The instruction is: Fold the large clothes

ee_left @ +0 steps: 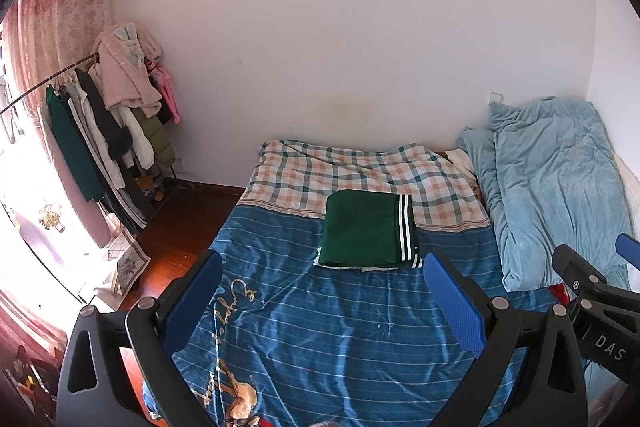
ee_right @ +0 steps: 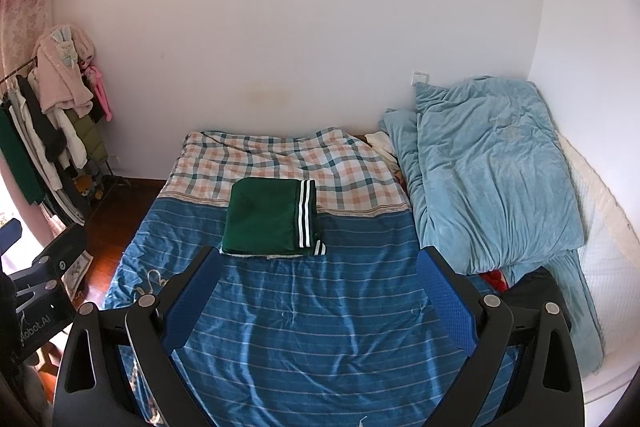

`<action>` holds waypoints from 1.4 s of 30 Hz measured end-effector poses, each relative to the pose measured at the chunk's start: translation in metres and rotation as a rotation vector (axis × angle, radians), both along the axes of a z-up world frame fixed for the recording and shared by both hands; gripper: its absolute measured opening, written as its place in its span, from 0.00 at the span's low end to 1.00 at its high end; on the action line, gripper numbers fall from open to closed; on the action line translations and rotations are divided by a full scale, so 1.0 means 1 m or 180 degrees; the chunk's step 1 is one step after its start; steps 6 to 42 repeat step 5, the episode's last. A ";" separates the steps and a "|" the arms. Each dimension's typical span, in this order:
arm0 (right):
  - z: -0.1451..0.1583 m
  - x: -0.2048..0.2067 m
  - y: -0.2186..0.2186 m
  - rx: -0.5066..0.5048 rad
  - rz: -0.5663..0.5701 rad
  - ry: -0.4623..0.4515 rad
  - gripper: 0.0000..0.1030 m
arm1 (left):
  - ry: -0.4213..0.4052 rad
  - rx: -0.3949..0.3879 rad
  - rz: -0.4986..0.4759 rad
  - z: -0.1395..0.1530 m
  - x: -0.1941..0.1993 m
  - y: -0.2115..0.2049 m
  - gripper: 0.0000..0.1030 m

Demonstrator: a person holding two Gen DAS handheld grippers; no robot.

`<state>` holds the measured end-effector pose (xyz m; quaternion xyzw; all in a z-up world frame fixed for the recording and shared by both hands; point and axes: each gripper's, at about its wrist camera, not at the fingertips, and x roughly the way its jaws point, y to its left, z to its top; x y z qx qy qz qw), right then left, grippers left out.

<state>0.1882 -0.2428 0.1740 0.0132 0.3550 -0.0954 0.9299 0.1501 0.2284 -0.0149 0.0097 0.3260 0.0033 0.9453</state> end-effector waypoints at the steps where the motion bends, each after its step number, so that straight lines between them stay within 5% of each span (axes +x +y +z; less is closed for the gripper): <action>1: 0.000 0.000 0.000 0.0007 0.0007 -0.0001 0.97 | -0.0003 -0.0002 0.0005 0.001 0.000 0.001 1.00; 42: 0.000 0.001 0.000 0.0004 0.0013 0.0001 0.97 | 0.0004 0.0004 0.0006 0.002 -0.001 0.003 1.00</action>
